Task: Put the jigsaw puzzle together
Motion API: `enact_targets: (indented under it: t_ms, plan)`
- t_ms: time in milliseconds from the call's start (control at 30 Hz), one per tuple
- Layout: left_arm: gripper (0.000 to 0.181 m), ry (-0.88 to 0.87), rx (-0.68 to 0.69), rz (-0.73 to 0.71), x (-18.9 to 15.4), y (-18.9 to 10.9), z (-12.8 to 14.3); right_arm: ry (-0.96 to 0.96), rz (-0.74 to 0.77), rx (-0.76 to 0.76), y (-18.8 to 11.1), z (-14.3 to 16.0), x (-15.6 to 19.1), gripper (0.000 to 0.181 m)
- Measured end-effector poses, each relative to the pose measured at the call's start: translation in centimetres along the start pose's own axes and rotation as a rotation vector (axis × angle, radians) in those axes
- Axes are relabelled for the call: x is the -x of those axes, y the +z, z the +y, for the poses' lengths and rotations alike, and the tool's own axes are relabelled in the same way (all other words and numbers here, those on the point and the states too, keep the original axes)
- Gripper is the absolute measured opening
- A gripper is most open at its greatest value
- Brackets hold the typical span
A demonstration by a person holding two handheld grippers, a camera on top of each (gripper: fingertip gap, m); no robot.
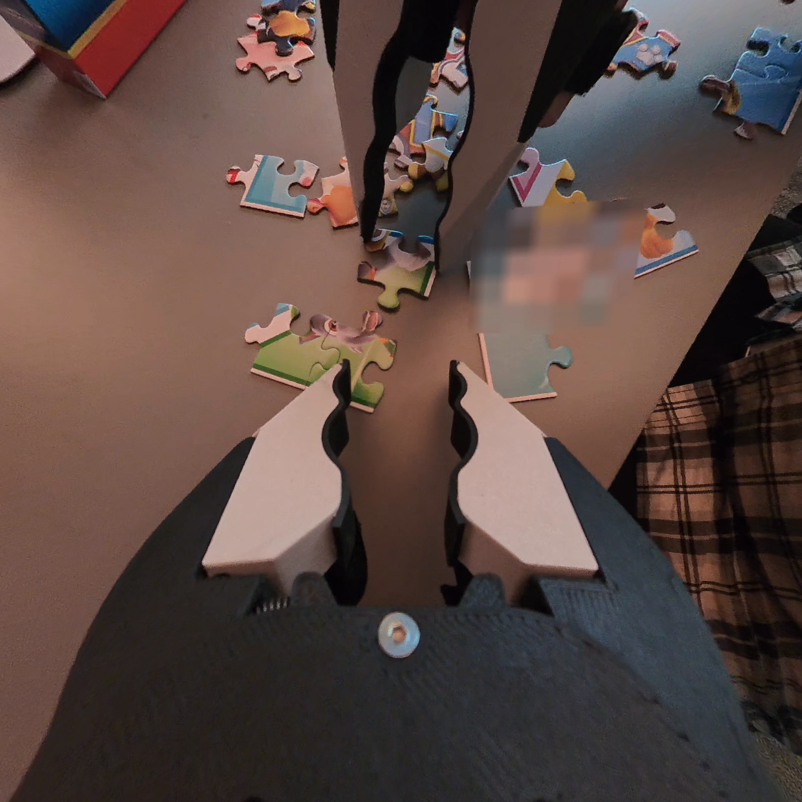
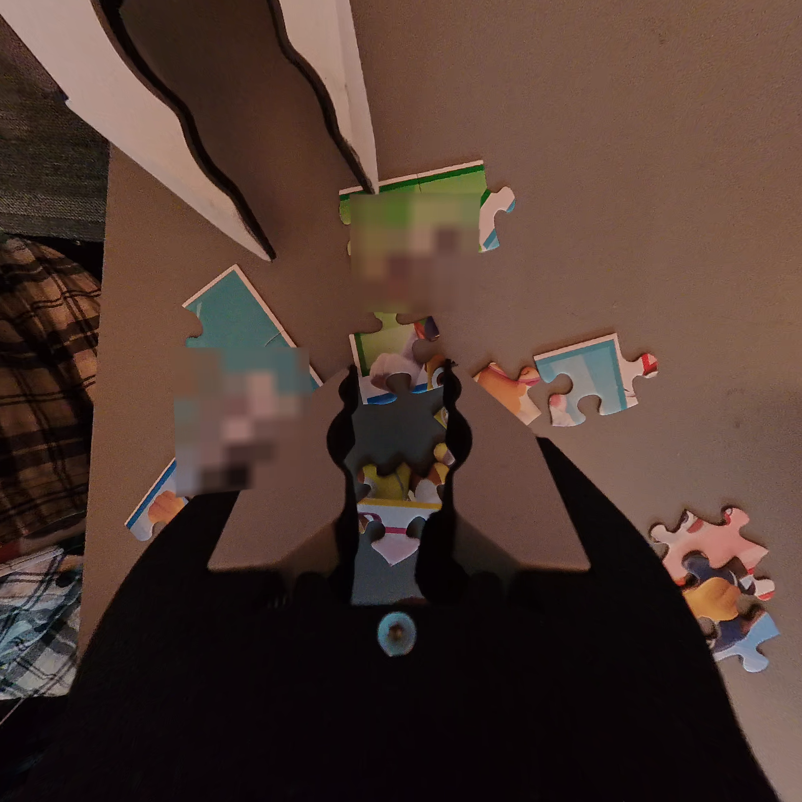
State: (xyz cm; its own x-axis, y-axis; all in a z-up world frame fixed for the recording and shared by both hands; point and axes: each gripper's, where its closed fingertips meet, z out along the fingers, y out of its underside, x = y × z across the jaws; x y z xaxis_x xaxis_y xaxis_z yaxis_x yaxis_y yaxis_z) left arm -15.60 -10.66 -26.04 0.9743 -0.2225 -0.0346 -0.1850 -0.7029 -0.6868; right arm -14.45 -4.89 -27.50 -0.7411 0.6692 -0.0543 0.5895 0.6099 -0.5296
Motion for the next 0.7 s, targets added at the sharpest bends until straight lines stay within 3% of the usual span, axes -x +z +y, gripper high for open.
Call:
enact_targets:
  t_ms: [500,700]
  plan:
    - [0.043,0.046,-0.011,0.024,-1.7,-0.1,0.0,0.024,0.038,-0.082,-2.1,0.5,1.4,0.037]
    - [0.042,0.008,-0.023,-0.022,-0.5,-0.4,0.0,-0.010,0.120,-0.118,-3.5,0.2,1.9,0.037]
